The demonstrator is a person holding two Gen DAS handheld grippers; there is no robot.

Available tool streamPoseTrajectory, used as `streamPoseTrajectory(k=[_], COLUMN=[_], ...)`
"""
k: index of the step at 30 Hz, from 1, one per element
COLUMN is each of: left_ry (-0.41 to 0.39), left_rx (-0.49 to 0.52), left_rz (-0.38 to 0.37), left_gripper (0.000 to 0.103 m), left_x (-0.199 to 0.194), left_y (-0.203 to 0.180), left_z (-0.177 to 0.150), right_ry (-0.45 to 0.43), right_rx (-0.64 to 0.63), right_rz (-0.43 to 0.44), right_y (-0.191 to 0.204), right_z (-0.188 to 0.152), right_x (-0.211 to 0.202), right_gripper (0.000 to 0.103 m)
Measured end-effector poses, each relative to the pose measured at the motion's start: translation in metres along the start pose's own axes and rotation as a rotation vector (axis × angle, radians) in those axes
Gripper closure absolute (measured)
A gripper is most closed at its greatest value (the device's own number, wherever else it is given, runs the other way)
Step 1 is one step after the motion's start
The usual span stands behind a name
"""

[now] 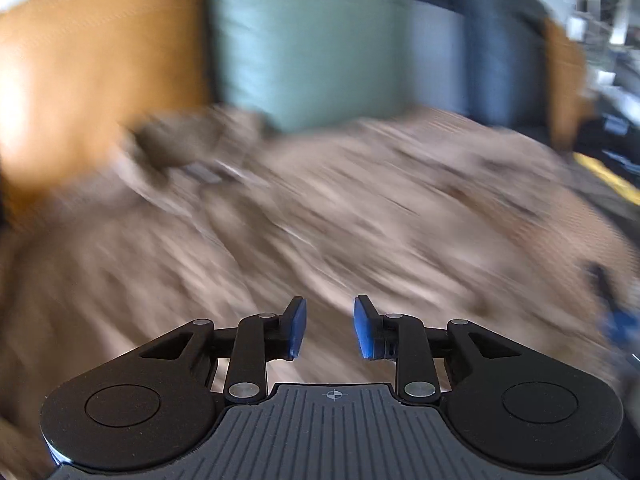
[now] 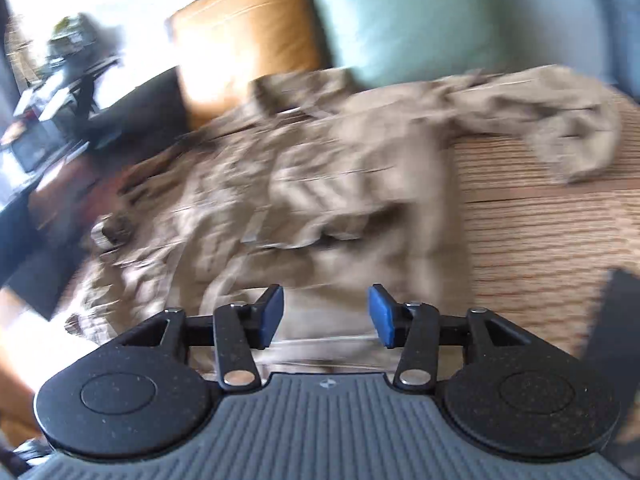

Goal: Fold clothes

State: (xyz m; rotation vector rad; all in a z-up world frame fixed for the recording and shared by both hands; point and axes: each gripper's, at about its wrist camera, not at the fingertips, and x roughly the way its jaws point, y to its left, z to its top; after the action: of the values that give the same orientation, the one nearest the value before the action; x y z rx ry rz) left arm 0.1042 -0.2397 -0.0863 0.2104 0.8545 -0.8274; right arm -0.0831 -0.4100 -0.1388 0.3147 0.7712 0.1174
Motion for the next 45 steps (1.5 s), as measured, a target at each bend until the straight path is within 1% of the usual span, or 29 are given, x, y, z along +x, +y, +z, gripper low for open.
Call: streamPoseTrajectory(k=[2, 4, 6, 7, 8, 9, 11, 13, 14, 15, 16, 17, 19, 21, 23, 25, 26, 27, 28, 29, 31, 32, 33, 35, 36, 39, 40, 43, 45], left_ry=[0.015, 0.036, 0.061, 0.068, 0.062, 0.058, 0.059, 0.067, 0.079, 0.091, 0.110, 0.118, 0.124, 0.126, 0.111, 0.097, 0.094, 0.094, 0.094, 0.094, 0.053, 0.031, 0.008, -0.038, -0.061, -0.094, -0.100, -0.126, -0.133], left_rx=[0.050, 0.081, 0.090, 0.101, 0.123, 0.132, 0.123, 0.074, 0.062, 0.067, 0.078, 0.092, 0.121, 0.129, 0.125, 0.110, 0.090, 0.063, 0.029, -0.006, -0.015, -0.016, -0.016, -0.018, -0.018, -0.024, -0.021, 0.010, 0.032], left_rz=[-0.026, -0.035, -0.052, -0.054, -0.038, -0.013, 0.027, 0.032, 0.030, 0.026, 0.016, 0.015, 0.018, 0.026, 0.024, 0.020, 0.016, 0.009, -0.004, -0.020, -0.021, -0.019, -0.018, -0.015, -0.014, -0.009, 0.001, 0.056, 0.110], left_gripper=[0.060, 0.060, 0.059, 0.059, 0.055, 0.046, 0.044, 0.045, 0.063, 0.096, 0.102, 0.102, 0.102, 0.102, 0.102, 0.102, 0.102, 0.100, 0.096, 0.076, 0.063, 0.054, 0.050, 0.049, 0.045, 0.042, 0.041, 0.039, 0.039], left_x=[0.005, 0.013, 0.016, 0.015, 0.015, 0.015, 0.015, 0.020, 0.022, 0.024, 0.026, 0.026, 0.025, 0.028, 0.026, 0.024, 0.024, 0.023, 0.020, 0.016, 0.009, 0.006, 0.003, -0.004, -0.007, 0.008, 0.016, 0.046, 0.072], left_y=[-0.040, -0.072, -0.092, -0.100, -0.105, -0.109, -0.113, -0.109, -0.107, -0.107, -0.105, -0.106, -0.107, -0.106, -0.104, -0.101, -0.098, -0.096, -0.093, -0.089, -0.091, -0.093, -0.094, -0.097, -0.098, -0.113, -0.120, -0.142, -0.154], left_z=[-0.019, -0.037, -0.052, -0.058, -0.064, -0.069, -0.074, -0.077, -0.077, -0.079, -0.081, -0.085, -0.092, -0.100, -0.103, -0.105, -0.104, -0.103, -0.099, -0.095, -0.079, -0.070, -0.061, -0.044, -0.035, -0.008, 0.001, 0.021, 0.039], right_ry=[0.002, 0.021, 0.033, 0.038, 0.043, 0.046, 0.061, 0.076, 0.079, 0.083, 0.087, 0.088, 0.085, 0.124, 0.189, 0.200, 0.200, 0.199, 0.200, 0.199, 0.170, 0.153, 0.122, 0.061, 0.035, -0.019, -0.033, -0.057, -0.072], right_rx=[0.004, 0.038, 0.096, 0.125, 0.150, 0.160, 0.170, 0.173, 0.172, 0.169, 0.156, 0.142, 0.113, 0.071, 0.029, 0.014, 0.015, 0.010, 0.003, -0.003, -0.014, -0.022, -0.043, -0.082, -0.093, -0.074, -0.055, 0.081, 0.176], right_rz=[-0.042, -0.072, -0.051, -0.040, -0.031, -0.026, -0.020, -0.016, -0.013, -0.011, -0.009, -0.003, 0.002, -0.026, -0.058, -0.056, -0.059, -0.062, -0.070, -0.076, -0.073, -0.076, -0.097, -0.141, -0.179, -0.268, -0.290, -0.304, -0.310], right_y=[-0.014, -0.027, -0.035, -0.039, -0.043, -0.043, -0.045, -0.044, -0.043, -0.042, -0.041, -0.039, -0.036, -0.034, -0.034, -0.034, -0.033, -0.032, -0.031, -0.030, -0.030, -0.030, -0.032, -0.037, -0.042, -0.065, -0.074, -0.108, -0.129], right_z=[-0.002, -0.004, -0.009, -0.012, -0.014, -0.017, -0.023, -0.027, -0.028, -0.029, -0.029, -0.028, -0.026, -0.027, -0.034, -0.036, -0.034, -0.033, -0.032, -0.030, -0.022, -0.017, -0.007, 0.014, 0.025, 0.056, 0.065, 0.080, 0.087], right_x=[-0.001, 0.003, 0.003, 0.003, 0.003, 0.002, 0.003, 0.006, 0.007, 0.008, 0.008, 0.006, -0.002, 0.000, 0.015, 0.020, 0.019, 0.017, 0.014, 0.011, 0.000, -0.005, -0.010, -0.021, -0.023, -0.021, -0.018, 0.000, 0.015], right_gripper=[0.045, 0.044, 0.044, 0.044, 0.043, 0.043, 0.042, 0.040, 0.040, 0.041, 0.063, 0.083, 0.088, 0.088, 0.087, 0.086, 0.081, 0.077, 0.068, 0.059, 0.059, 0.059, 0.057, 0.047, 0.044, 0.043, 0.043, 0.043, 0.042])
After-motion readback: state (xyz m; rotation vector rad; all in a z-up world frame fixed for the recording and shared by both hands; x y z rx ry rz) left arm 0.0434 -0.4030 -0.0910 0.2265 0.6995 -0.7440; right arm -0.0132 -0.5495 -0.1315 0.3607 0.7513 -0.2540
